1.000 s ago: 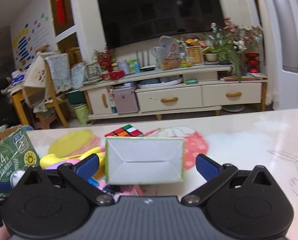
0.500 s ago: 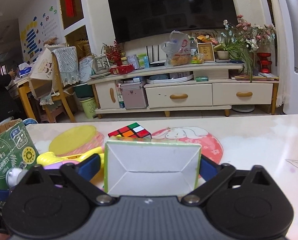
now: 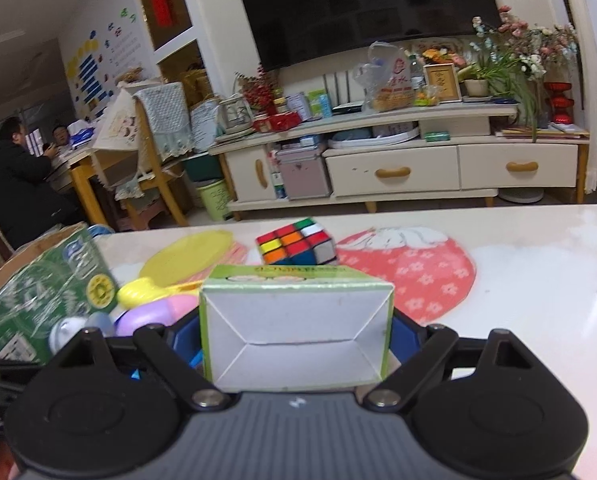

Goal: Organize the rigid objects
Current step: 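Lift the dark blue rocket cube with the left gripper while the right gripper lifts the white-green box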

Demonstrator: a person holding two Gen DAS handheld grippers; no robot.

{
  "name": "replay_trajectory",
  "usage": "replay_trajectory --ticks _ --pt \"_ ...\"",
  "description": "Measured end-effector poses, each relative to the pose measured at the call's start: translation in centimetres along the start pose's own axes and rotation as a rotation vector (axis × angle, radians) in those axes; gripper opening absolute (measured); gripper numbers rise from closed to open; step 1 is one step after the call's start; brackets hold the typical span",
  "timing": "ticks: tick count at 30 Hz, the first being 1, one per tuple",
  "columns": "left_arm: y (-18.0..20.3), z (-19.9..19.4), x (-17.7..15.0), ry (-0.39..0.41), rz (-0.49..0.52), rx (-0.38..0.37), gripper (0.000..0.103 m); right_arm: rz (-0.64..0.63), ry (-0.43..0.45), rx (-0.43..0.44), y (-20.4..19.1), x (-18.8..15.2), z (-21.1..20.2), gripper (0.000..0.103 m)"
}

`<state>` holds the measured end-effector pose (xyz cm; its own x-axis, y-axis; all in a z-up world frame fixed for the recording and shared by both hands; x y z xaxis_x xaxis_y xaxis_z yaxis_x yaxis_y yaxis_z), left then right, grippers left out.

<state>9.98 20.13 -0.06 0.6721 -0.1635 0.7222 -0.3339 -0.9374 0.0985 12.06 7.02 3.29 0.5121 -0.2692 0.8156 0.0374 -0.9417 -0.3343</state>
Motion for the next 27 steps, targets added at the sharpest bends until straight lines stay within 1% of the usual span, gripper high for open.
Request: replay_trajectory --ticks 3,5,7,13,22,27 --pt "1.0 -0.6 -0.8 -0.005 0.03 -0.013 0.075 -0.03 -0.016 0.016 -1.0 -0.7 -0.9 0.089" --pt "1.4 -1.1 -1.5 -0.007 0.043 -0.017 0.075 -0.051 -0.02 0.012 -1.7 -1.0 -1.5 0.089" --pt "1.7 -1.5 -2.0 -0.011 0.044 -0.026 0.074 -0.07 -0.02 -0.007 -2.1 -1.4 -2.1 0.089" --pt "2.3 -2.5 -3.3 -0.02 0.063 -0.045 0.074 -0.069 -0.024 -0.031 -2.3 -2.7 -4.2 0.089" --pt "4.2 -3.3 -4.6 -0.031 0.09 -0.089 0.075 -0.091 0.002 -0.128 -3.0 -4.5 -7.2 0.089" --pt "4.0 -3.7 -4.8 -0.042 0.065 -0.088 0.075 -0.09 0.07 -0.223 -3.0 -4.4 -8.8 0.089"
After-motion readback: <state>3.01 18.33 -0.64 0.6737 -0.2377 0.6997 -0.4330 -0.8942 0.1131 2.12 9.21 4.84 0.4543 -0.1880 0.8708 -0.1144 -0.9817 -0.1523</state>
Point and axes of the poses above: each gripper's, at about its wrist camera, not at the fingertips, and z roughly the way its jaws point, y to its right, x to its top, the point moved 3 cm from there along z, roughly the way its jaws point, and after that the axes turned 3 degrees about z, right-handed, at the moved point
